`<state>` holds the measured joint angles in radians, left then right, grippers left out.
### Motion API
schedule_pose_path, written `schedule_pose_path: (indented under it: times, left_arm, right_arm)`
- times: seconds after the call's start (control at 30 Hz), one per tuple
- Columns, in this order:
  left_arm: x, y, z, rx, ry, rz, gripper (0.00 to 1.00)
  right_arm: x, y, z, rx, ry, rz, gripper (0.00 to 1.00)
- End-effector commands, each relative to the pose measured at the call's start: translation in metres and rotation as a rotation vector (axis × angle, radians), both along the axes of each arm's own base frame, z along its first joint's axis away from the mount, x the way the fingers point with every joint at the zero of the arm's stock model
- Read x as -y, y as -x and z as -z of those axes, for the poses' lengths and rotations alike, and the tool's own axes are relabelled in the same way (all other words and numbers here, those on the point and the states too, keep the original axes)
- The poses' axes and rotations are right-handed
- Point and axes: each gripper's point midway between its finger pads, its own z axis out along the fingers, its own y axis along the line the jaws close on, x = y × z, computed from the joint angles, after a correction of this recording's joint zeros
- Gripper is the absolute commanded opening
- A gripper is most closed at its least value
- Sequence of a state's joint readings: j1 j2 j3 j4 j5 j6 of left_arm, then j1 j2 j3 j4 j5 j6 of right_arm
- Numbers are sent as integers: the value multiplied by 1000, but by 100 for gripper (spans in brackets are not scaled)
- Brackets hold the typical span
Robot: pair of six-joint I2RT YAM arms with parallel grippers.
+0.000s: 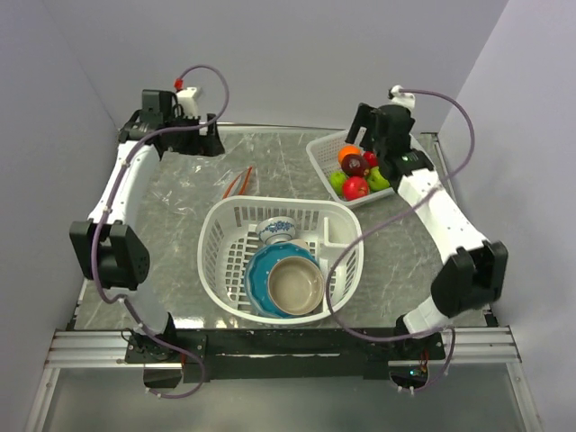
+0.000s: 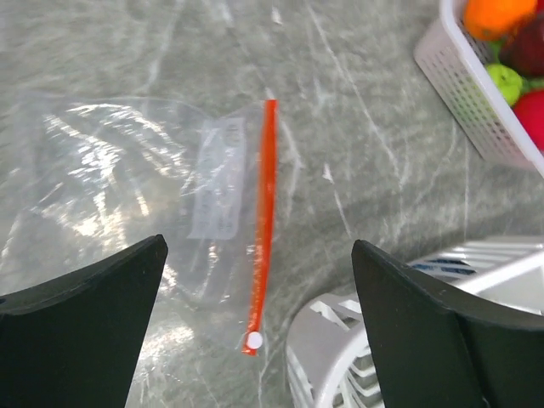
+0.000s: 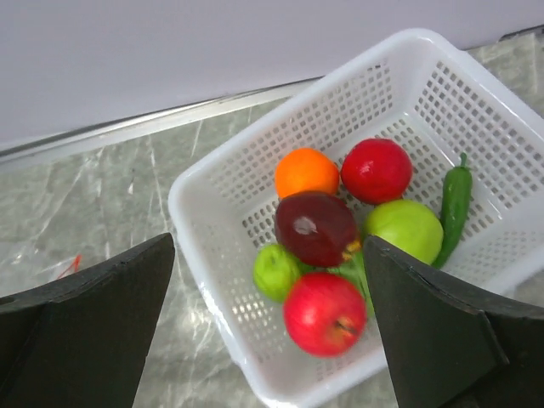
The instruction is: Open the zip-top bag and remove the fake food
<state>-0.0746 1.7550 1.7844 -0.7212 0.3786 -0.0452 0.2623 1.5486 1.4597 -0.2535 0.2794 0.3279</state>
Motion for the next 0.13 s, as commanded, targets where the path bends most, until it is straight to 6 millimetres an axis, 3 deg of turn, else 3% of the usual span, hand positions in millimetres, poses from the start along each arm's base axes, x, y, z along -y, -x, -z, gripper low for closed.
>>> schedule_pose_path:
  times: [0.0,0.1]
  left_arm:
    - [-28,4,-27,114,52,-107,97]
    - [-45,4,-20,124,21,-207,97]
  right_arm:
    - [3,23,-9,57,3,-4,100]
    - [5,33,-16,90,7,-14,100]
